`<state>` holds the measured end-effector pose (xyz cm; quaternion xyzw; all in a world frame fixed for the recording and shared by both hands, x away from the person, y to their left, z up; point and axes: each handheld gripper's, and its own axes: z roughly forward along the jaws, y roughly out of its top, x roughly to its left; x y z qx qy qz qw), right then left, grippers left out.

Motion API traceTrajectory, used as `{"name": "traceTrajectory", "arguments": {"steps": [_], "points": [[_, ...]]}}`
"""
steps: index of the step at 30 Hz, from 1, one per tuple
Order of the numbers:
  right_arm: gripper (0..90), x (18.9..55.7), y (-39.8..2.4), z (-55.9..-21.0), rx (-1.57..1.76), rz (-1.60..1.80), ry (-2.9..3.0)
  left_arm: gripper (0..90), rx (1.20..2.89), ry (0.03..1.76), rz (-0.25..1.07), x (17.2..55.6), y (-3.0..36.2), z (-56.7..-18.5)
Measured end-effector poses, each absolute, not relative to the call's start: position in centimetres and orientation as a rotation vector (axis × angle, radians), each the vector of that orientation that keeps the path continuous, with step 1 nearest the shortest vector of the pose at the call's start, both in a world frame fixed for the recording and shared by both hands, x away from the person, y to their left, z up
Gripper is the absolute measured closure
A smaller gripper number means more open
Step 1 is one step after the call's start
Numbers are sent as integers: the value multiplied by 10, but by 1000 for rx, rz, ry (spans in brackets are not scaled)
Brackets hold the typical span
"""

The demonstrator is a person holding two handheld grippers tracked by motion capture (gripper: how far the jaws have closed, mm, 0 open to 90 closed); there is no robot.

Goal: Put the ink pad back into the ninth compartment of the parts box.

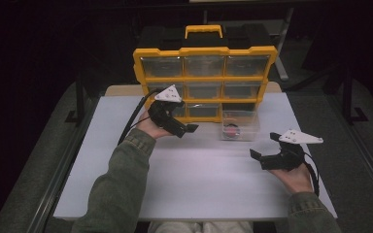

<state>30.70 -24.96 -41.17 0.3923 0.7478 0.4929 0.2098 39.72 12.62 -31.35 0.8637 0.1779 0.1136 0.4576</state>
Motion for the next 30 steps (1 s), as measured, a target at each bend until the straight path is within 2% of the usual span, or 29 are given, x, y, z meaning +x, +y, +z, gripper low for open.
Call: {"name": "traceTrajectory", "arguments": {"steps": [30], "points": [[0,307,-249,-412,1093,1366,2081,0,2095,614,345,384,192,-341]]}}
